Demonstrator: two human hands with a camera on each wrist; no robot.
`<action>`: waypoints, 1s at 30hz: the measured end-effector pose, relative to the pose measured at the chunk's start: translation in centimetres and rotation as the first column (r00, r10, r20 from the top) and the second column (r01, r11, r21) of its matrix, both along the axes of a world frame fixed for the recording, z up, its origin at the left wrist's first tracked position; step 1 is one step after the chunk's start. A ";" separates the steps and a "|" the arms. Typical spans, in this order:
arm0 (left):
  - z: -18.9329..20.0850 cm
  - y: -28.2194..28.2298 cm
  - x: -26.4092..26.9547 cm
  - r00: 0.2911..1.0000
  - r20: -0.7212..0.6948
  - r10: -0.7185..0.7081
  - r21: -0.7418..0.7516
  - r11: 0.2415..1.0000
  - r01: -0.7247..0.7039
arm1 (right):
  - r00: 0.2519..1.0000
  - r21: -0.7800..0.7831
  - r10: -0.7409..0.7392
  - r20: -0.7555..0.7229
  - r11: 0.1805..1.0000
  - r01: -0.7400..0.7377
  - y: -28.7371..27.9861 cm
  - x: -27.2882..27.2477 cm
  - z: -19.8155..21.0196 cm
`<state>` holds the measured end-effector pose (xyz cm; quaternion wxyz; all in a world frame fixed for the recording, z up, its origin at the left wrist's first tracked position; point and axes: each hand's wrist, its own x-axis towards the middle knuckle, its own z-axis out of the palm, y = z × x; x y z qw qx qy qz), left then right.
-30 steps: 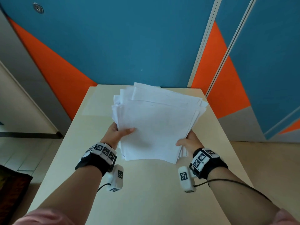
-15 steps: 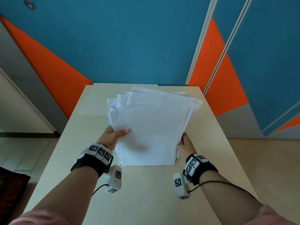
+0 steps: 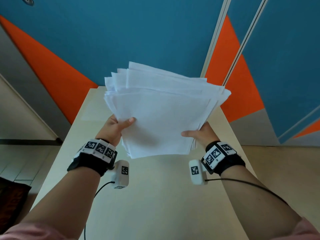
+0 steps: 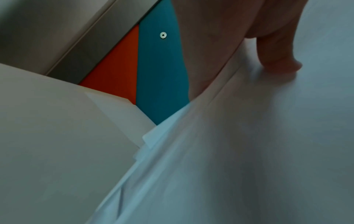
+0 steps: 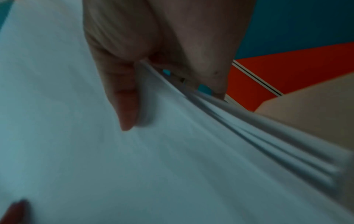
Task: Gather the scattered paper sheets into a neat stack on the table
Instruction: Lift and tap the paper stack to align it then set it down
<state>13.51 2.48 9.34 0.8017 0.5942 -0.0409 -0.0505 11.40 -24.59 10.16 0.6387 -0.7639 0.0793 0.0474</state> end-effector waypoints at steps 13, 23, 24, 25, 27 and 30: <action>-1.6 -0.5 -1.3 0.996 -0.016 0.085 0.194 0.978 -0.080 | 1.000 0.108 -0.018 0.013 0.994 0.017 1.5 -1.6 -1.5; 0.7 -1.3 -1.4 0.976 0.049 0.213 0.041 0.976 -0.215 | 0.985 0.201 -0.022 0.168 0.979 -0.013 1.1 -1.2 0.8; 0.6 -1.3 -1.4 0.975 0.052 0.217 0.048 0.974 -0.219 | 0.988 0.189 0.000 0.153 0.982 -0.029 1.0 -1.3 0.6; 0.5 -1.3 -1.6 0.975 0.053 0.215 0.048 0.975 -0.218 | 0.990 0.182 0.025 0.141 0.982 -0.051 1.0 -1.5 0.5; 0.4 -1.4 -1.9 0.978 0.054 0.202 0.026 0.979 -0.203 | 0.990 0.177 0.042 0.138 0.982 -0.067 1.1 -1.8 0.1; 1.3 -1.8 -2.2 0.975 0.046 0.219 -0.038 0.975 -0.218 | 0.985 0.227 -0.024 0.168 0.974 -0.015 1.4 -1.9 0.2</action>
